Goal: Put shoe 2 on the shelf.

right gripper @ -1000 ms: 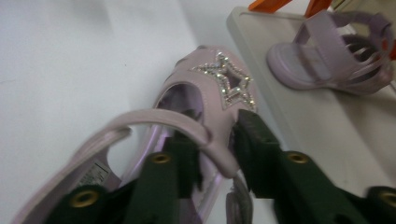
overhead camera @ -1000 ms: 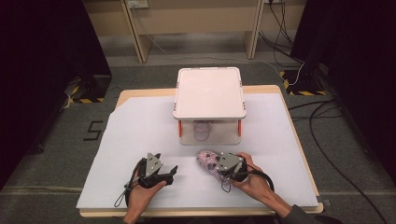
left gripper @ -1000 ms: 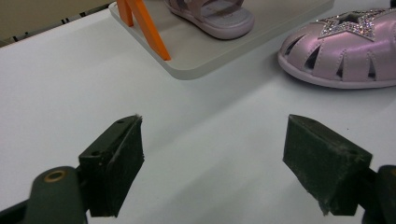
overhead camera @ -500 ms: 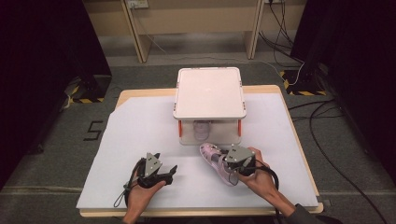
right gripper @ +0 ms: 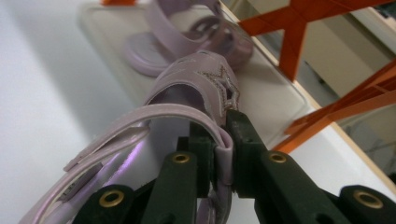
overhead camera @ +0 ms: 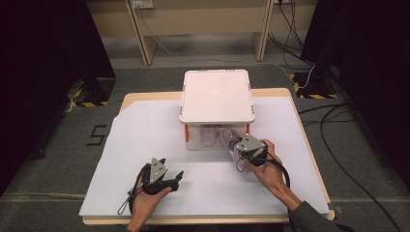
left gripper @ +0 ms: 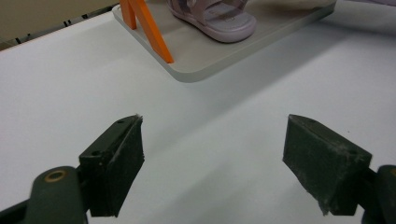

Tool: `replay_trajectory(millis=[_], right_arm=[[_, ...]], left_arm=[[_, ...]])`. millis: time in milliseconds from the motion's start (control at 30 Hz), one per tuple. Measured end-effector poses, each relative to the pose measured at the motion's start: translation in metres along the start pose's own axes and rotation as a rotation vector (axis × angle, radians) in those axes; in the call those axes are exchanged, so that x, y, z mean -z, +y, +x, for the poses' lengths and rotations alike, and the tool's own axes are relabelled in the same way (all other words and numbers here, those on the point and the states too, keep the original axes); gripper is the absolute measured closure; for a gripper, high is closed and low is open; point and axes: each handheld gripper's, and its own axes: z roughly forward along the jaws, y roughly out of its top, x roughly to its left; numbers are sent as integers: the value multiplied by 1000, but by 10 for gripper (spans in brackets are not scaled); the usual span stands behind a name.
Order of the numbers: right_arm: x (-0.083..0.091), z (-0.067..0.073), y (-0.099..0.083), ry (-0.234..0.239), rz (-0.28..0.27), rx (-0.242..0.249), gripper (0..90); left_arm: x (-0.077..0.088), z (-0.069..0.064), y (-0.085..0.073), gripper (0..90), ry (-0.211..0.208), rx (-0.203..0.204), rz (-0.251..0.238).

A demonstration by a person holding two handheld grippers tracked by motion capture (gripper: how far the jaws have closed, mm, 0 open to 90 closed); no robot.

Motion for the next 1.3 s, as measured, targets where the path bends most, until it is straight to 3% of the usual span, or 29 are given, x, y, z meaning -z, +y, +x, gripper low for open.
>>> replay_trajectory(millis=[200,400,500,567,833,933,1200,1300], right_arm=[[-16,-2,6,-57,33,32,818],[-31,-3,13,-77,70,14,805],[-38,-3,12,-96,97,7,742],[-38,-4,13,-106,82,-5,606],[-33,-10,18,-88,123,-29,431],[-28,-12,21,-74,134,-65,408],[-21,-9,27,-52,147,-34,386],[-14,-11,27,-36,142,-53,389]], left_arm=[[0,0,0,197,-2,1,1],[0,0,0,197,-5,-2,1],[0,0,0,197,-7,-2,0],[0,0,0,197,-8,-1,-3],[0,-1,0,197,-14,-7,5],[0,-1,0,197,-15,-8,4],[0,-1,0,197,-15,-9,4],[0,-1,0,197,-21,-8,-3]])
